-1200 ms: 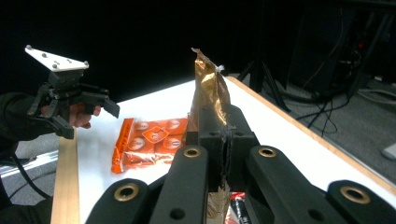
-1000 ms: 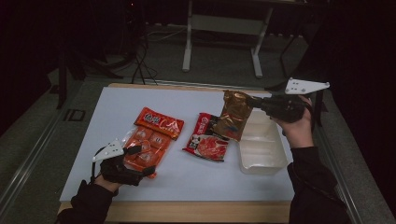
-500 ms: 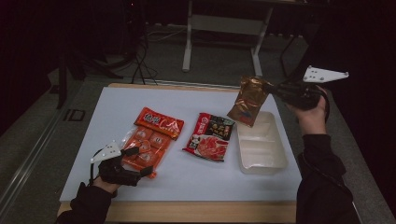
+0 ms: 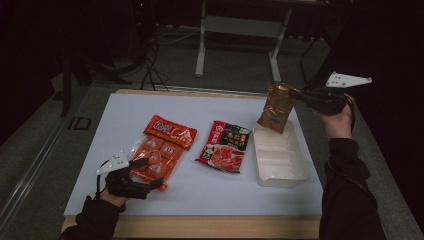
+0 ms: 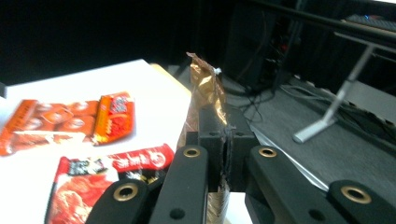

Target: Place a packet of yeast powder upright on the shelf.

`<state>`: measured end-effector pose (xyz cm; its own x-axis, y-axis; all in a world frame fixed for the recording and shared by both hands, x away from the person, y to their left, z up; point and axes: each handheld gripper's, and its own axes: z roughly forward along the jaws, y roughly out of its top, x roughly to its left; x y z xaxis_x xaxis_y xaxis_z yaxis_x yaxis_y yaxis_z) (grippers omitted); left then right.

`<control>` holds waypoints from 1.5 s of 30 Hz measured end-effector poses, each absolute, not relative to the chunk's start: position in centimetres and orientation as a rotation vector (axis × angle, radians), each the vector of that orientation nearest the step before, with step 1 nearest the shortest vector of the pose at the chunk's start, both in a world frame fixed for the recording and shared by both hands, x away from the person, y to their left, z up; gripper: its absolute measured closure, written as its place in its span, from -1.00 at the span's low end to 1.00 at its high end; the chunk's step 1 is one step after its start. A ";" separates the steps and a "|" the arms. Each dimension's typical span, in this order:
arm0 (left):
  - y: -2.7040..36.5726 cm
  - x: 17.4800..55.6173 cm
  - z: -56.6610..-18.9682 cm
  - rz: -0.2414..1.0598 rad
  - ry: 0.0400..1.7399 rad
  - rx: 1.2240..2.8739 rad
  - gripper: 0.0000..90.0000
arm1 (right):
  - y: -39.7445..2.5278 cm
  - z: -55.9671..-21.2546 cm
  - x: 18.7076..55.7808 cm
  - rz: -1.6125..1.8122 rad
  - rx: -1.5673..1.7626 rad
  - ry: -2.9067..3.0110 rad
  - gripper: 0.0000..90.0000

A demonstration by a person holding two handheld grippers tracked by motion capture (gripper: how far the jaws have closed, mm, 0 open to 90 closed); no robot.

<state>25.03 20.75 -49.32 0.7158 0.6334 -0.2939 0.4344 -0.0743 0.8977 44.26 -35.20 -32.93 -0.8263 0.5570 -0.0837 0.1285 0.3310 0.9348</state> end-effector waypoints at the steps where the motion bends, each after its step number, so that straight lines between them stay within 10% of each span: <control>1: 20.8 25.0 -49.3 0.205 0.861 1.706 -0.95 | -35.4 -33.2 44.4 1.483 0.617 2.210 0.96; 45: 21.1 25.2 -49.8 0.183 0.882 1.684 -0.95 | -33.7 -36.6 46.8 1.422 0.626 2.327 0.97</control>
